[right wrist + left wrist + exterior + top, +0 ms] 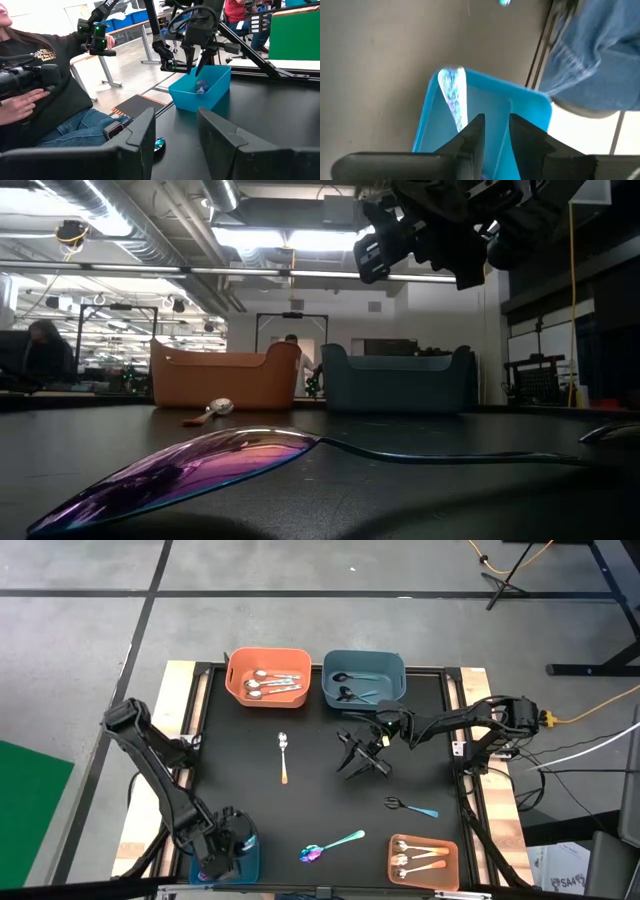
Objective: Sort silverware by color (type)
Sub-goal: Put the orange spoon into the bottom orange bin
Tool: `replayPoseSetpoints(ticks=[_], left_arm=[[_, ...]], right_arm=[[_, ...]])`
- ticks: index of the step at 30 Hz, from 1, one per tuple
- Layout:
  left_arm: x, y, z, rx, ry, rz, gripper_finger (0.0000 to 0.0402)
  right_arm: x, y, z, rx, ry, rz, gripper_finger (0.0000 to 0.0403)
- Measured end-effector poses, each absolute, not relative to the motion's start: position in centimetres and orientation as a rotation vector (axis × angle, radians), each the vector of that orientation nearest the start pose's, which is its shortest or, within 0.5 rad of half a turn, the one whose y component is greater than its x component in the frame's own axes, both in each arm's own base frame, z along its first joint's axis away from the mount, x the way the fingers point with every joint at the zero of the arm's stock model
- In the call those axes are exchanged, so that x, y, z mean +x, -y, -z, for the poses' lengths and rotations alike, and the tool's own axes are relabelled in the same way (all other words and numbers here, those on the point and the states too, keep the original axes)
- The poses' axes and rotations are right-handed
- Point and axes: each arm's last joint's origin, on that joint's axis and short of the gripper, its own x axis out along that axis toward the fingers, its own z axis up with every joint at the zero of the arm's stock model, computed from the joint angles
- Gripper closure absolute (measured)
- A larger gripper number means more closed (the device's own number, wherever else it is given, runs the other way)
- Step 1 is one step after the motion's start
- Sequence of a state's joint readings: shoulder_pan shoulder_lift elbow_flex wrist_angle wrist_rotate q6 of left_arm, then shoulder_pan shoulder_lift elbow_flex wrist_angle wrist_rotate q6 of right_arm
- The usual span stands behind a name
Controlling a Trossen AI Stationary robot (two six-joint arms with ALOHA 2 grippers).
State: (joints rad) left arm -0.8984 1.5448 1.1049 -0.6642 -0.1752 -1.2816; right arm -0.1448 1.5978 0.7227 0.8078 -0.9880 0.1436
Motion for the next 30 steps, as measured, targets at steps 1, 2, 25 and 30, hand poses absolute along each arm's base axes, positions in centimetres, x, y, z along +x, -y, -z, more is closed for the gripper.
replayPoseSetpoints(ticks=[1, 2, 25, 30], left_arm=[[19.3, 23.3, -23.4, -0.563, -1.141, -0.064, 0.0319], [19.3, 23.1, -23.7, -0.560, -1.113, -0.072, 0.0319], [27.0, 14.2, -25.8, -0.559, -0.719, -0.355, 0.0319], [28.7, 12.4, -26.5, -0.454, -0.635, -0.328, 0.0319]], right_arm=[[31.4, 2.1, -21.2, 0.172, -0.119, -0.838, 0.0270], [31.4, 2.1, -21.2, 0.172, -0.119, -0.838, 0.0270], [30.2, 2.4, -23.8, 0.060, -0.021, -0.817, 0.0270], [29.2, 3.4, -25.2, 0.053, -0.009, -0.781, 0.0270]])
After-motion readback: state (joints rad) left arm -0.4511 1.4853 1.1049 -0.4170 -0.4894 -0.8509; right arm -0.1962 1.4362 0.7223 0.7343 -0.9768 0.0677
